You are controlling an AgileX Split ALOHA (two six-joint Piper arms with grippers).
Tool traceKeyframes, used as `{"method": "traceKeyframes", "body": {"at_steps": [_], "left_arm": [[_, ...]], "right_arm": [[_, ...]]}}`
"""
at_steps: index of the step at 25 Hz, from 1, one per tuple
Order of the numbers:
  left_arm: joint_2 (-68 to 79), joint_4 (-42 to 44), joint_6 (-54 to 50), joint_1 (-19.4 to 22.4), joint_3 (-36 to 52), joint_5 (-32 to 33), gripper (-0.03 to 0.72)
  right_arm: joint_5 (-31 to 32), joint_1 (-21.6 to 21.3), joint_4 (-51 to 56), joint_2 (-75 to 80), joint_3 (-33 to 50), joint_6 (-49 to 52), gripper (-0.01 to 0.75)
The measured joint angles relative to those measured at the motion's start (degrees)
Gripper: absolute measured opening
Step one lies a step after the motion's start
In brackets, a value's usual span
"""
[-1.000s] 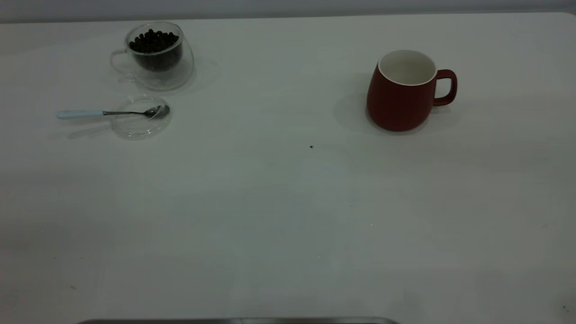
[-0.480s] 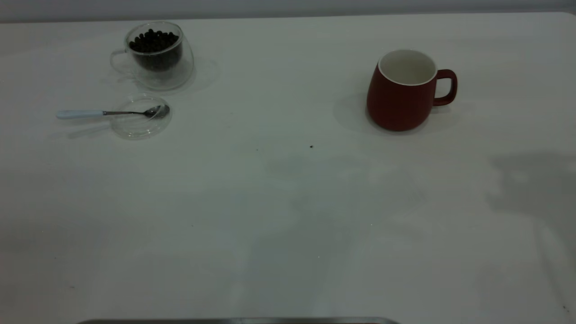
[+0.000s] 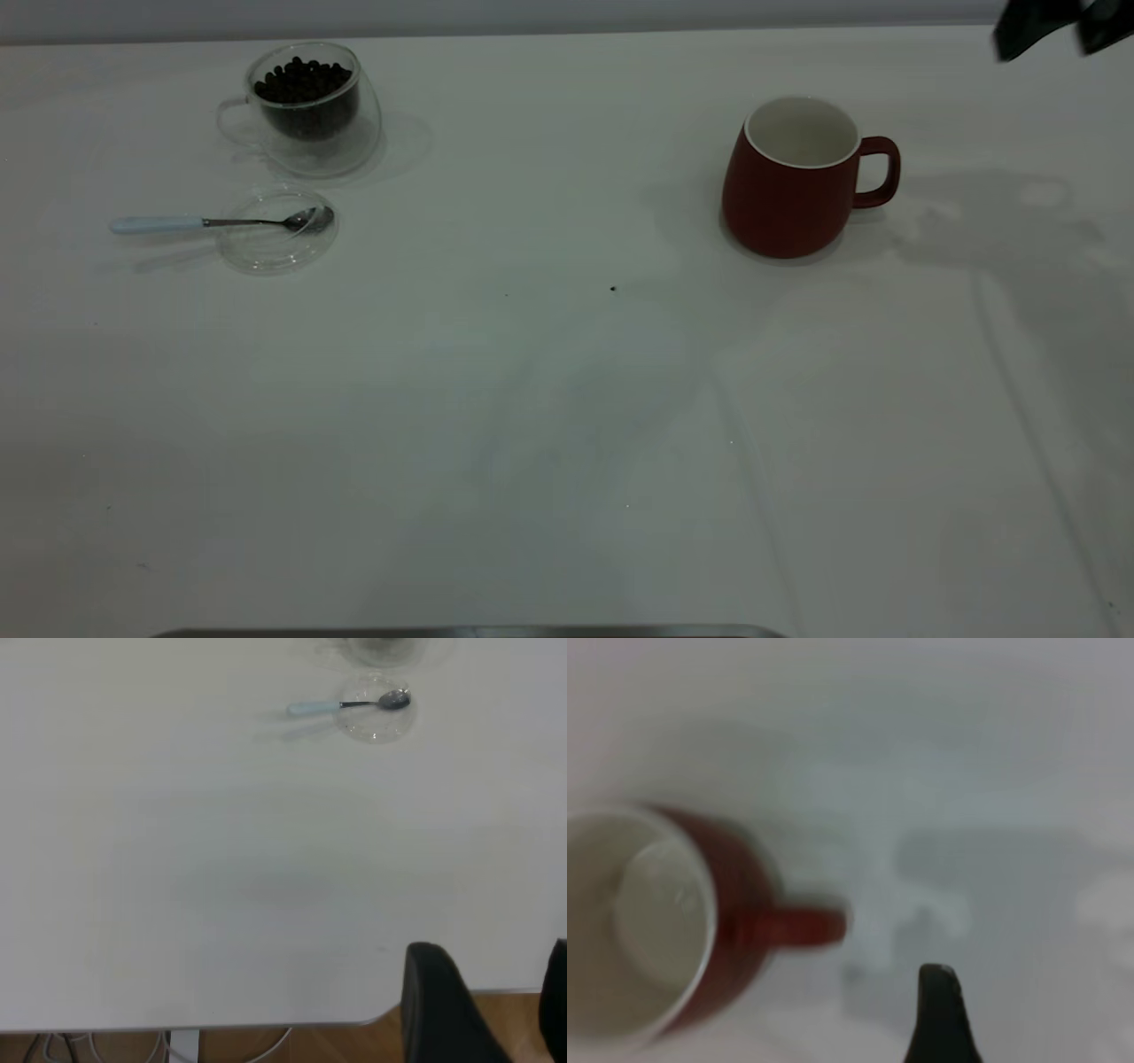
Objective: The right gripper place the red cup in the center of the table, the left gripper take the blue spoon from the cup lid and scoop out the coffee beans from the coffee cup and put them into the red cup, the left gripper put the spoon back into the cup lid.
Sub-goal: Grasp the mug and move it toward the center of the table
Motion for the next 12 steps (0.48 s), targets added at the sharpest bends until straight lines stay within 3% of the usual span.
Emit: {"method": "traceKeyframes", "body": {"at_steps": [6,12], "left_arm": [[0.0,0.0,-0.1,0.0,0.0,0.0,0.342],[0.0,0.0,-0.1,0.0,0.0,0.0,0.342]], "right_arm": [[4.9,0.0,3.3,9.9,-11.1,-0.4,0.582],[11.2,1.0,10.4,11.4,-16.5,-5.9,0.582]]}}
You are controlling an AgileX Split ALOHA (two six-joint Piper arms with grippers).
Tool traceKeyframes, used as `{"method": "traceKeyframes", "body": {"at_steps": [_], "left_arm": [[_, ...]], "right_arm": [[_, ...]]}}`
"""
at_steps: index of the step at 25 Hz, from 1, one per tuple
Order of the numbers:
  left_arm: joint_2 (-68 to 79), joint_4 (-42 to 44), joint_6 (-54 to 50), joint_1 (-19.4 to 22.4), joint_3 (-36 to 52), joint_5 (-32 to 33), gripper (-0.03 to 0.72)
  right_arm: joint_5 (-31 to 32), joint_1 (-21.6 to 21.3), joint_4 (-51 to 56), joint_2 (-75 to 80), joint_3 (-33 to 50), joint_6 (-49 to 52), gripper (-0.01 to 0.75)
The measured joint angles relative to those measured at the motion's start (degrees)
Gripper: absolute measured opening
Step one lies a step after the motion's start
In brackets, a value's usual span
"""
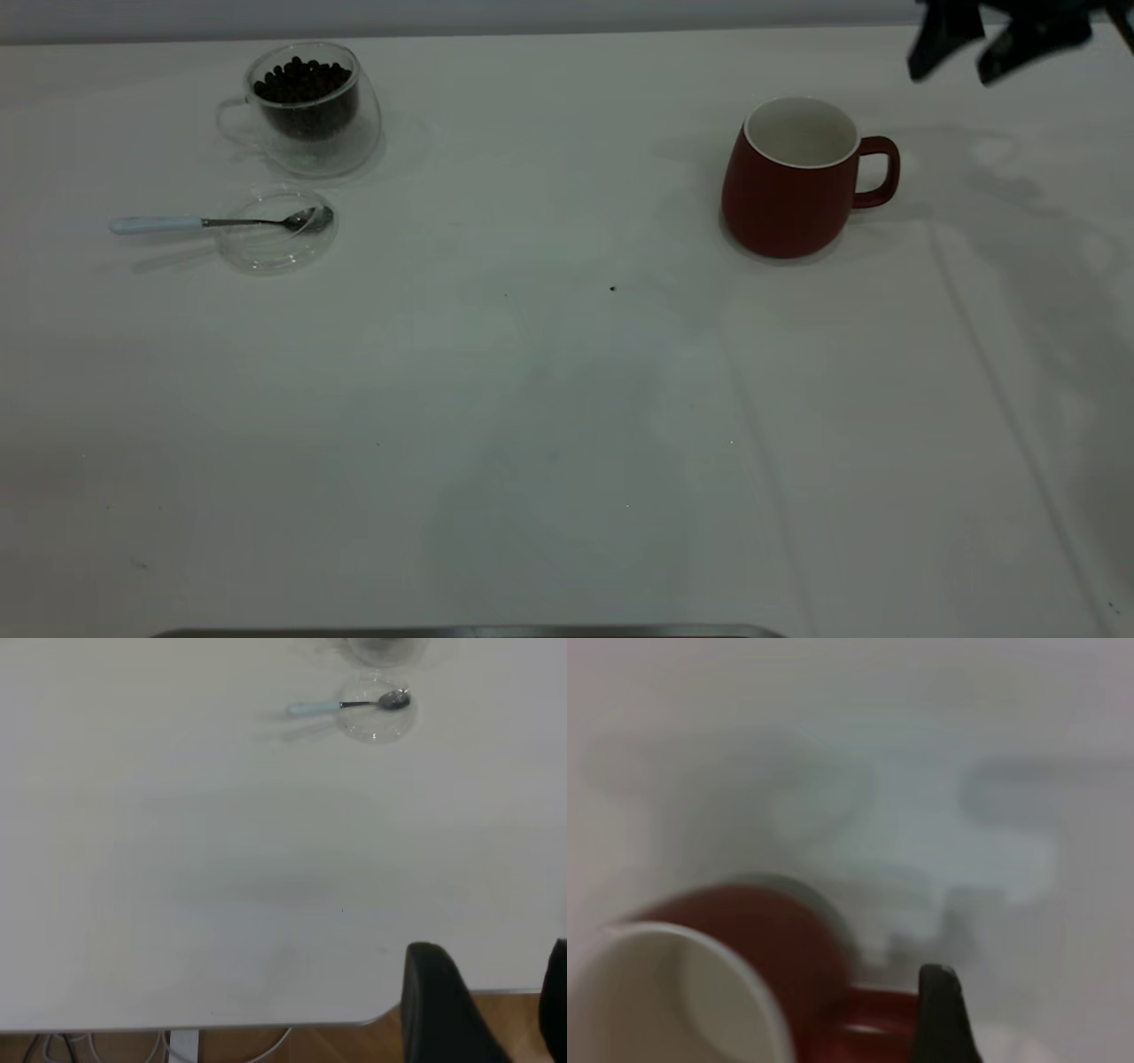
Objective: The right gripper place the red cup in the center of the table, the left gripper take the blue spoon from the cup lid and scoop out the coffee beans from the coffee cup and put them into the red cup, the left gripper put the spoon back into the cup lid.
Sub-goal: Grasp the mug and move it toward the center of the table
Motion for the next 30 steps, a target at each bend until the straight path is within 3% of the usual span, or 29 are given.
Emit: {"method": "traceKeyframes", "body": {"at_steps": [9,20,30], "left_arm": [[0.0,0.0,0.0,0.0,0.0,0.0,0.342],[0.0,0.0,0.0,0.0,0.0,0.0,0.342],[0.0,0.0,0.1,0.0,0.0,0.0,0.342]], "right_arm": [[1.2,5.6,12.2,3.2,-0.8,-15.0,0.582],[-0.8,6.1,14.3,7.6,-0.8,-16.2,0.582],[-5.8,13.3,17.8,8.6,-0.8,-17.4,0.582]]}}
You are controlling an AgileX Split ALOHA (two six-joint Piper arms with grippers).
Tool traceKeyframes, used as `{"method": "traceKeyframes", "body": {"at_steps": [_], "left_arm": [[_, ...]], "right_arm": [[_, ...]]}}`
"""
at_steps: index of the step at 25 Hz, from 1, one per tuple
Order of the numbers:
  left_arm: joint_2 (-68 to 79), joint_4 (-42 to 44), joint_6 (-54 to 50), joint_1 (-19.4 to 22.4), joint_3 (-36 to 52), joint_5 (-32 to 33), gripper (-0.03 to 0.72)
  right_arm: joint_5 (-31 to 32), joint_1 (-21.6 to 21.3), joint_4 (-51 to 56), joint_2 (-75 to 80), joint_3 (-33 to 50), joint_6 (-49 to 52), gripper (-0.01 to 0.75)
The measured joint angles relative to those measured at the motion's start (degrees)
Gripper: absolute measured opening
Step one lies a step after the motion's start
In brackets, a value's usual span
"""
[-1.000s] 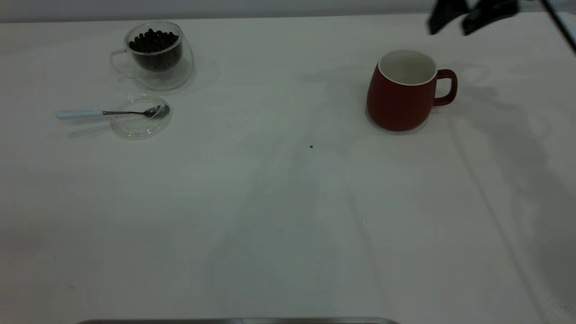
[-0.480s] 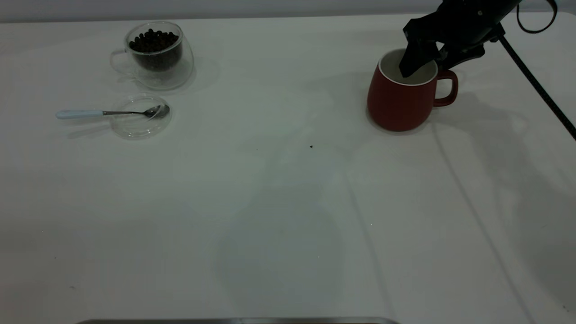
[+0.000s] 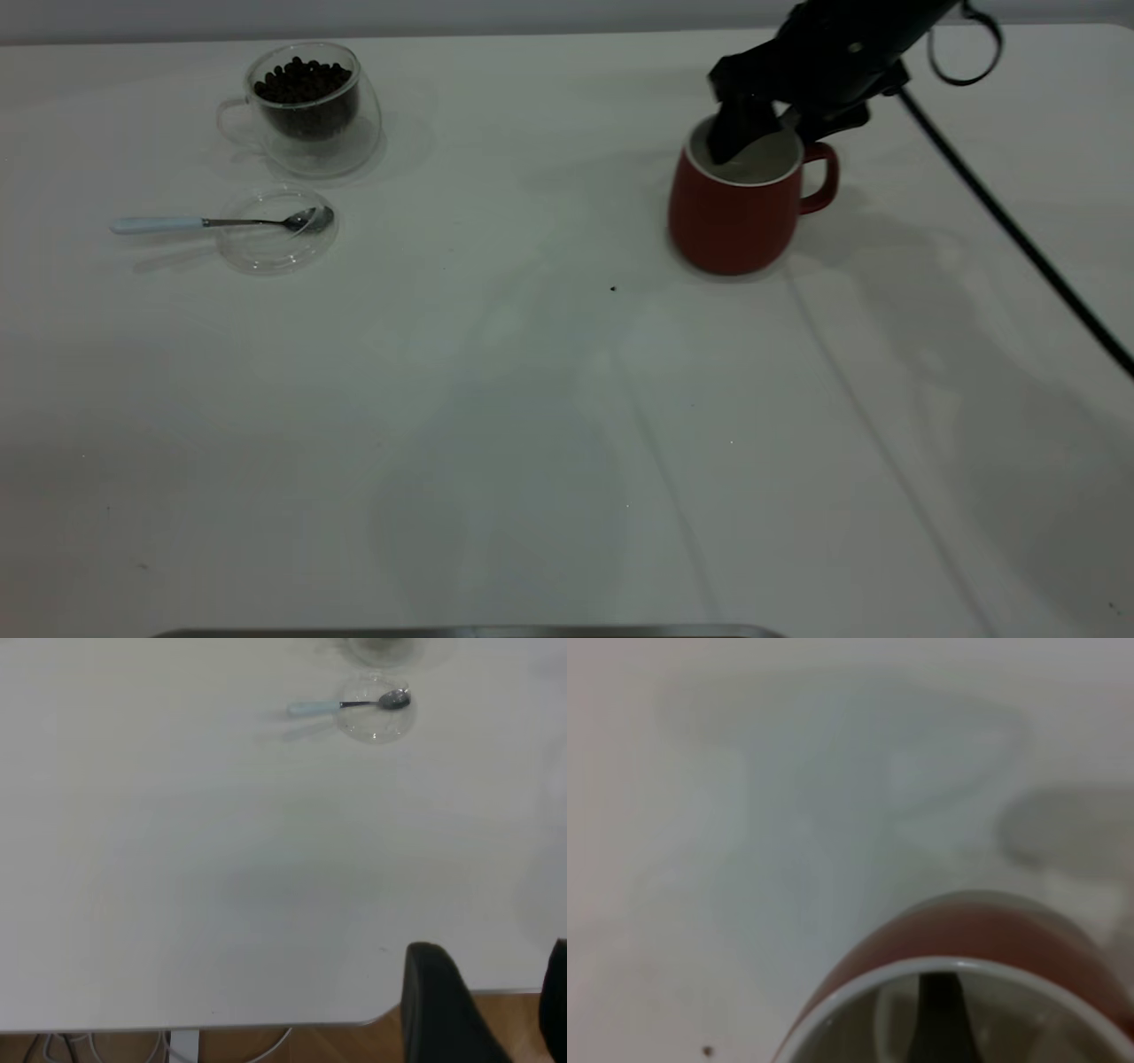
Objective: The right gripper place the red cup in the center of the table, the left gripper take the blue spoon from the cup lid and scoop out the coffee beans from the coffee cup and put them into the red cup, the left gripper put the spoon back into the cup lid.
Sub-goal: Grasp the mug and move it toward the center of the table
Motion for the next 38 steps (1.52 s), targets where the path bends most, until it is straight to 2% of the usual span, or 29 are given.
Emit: {"method": "traceKeyframes", "body": {"at_steps": [5,14,20,33,38], "left_arm": [[0.0,0.0,0.0,0.0,0.0,0.0,0.342],[0.0,0.0,0.0,0.0,0.0,0.0,0.342],[0.0,0.0,0.0,0.0,0.0,0.0,0.342],[0.0,0.0,-0.1,0.0,0.0,0.0,0.342],[0.0,0.0,-0.1,0.0,0.0,0.0,0.342]], "right_arm": [[-1.3,3.5,0.3,1.9,-1.2,0.0,0.582],[-0.5,10.1,1.8,6.4,-9.6,0.1,0.582],[-0.8,11.5,4.5,8.4,-13.3,0.1,0.582],[-2.8,12.1,4.5,8.6,-13.5,0.1,0.582],[-7.0,12.5,6.1,8.6,-13.5,0.1,0.582]]}}
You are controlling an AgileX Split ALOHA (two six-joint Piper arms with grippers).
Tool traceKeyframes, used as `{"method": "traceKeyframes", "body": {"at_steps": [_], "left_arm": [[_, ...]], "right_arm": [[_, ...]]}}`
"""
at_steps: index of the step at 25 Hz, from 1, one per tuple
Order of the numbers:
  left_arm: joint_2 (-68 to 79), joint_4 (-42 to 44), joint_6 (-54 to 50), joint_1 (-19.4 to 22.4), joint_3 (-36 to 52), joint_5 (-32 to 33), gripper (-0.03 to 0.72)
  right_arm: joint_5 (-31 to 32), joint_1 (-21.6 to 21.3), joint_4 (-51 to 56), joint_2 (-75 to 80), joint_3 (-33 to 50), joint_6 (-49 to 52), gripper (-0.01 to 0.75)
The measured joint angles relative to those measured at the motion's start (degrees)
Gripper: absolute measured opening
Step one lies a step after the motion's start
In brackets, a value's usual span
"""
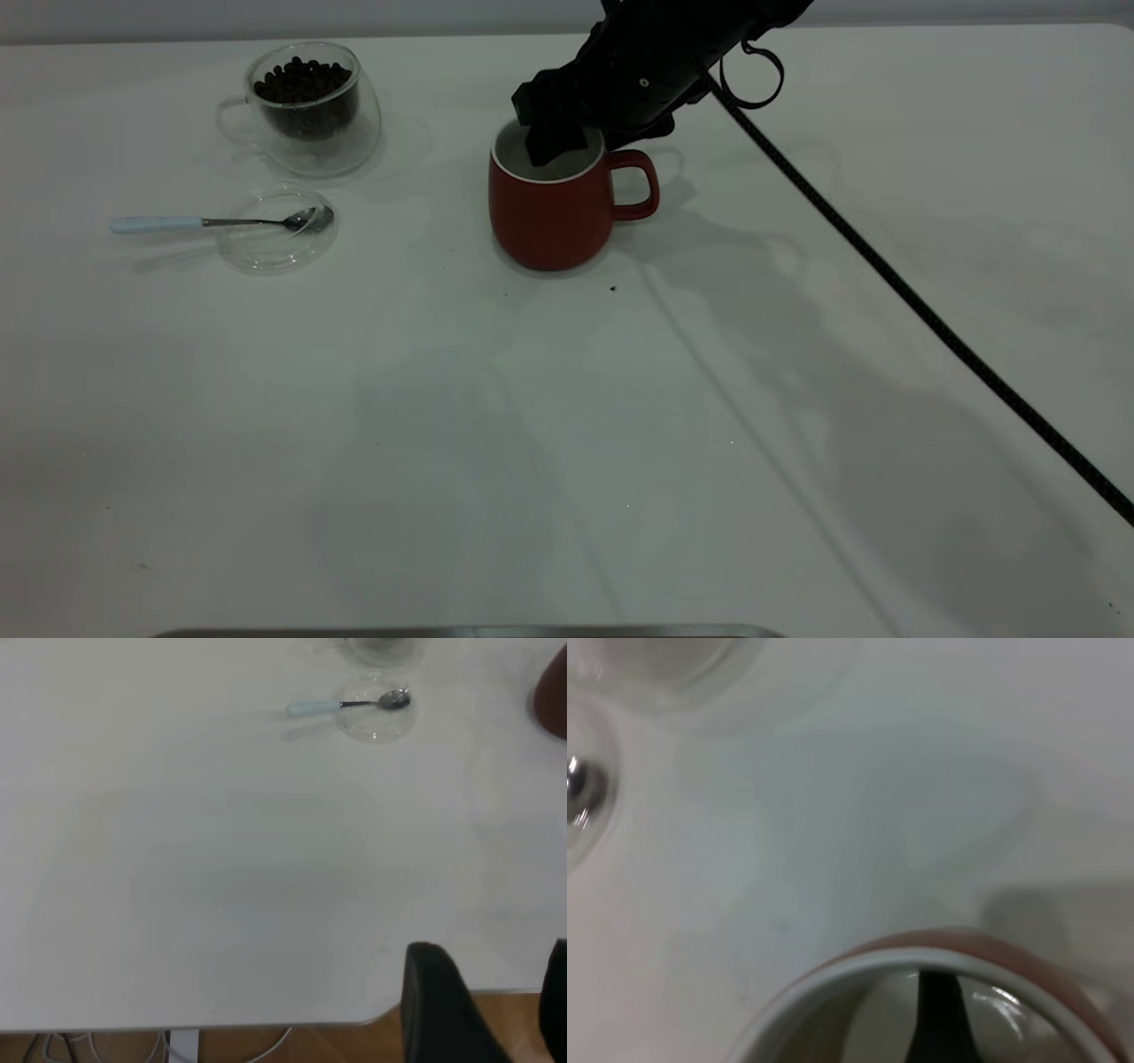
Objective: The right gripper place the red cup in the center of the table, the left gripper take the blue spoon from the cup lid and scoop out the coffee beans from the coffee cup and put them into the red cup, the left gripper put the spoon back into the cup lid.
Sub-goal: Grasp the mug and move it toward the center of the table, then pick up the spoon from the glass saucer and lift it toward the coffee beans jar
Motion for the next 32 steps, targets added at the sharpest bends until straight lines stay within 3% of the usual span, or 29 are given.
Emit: {"method": "traceKeyframes", "body": {"at_steps": [4,8,19,22,28,32], "left_arm": [[0.0,0.0,0.0,0.0,0.0,0.0,0.342],[0.0,0.0,0.0,0.0,0.0,0.0,0.342],[0.0,0.0,0.0,0.0,0.0,0.0,0.342],[0.0,0.0,0.1,0.0,0.0,0.0,0.342],[0.0,0.0,0.1,0.0,0.0,0.0,0.342],[0.0,0.0,0.1,0.0,0.0,0.0,0.342]], "right_arm": [[-0.1,0.0,0.1,0.0,0.0,-0.1,0.582],[3.6,0.0,-1.7,-0.3,-0.1,-1.4,0.582],[14.4,-2.5,-24.3,-9.9,-0.1,3.4,0.582],[24.1,-2.5,-30.9,-15.6,-0.1,7.2,0.582],[50.0,-4.4,-38.6,-32.0,1.3,19.0,0.582],[55.6,-7.0,-44.8,-46.0,8.9,26.8,0.582]]}}
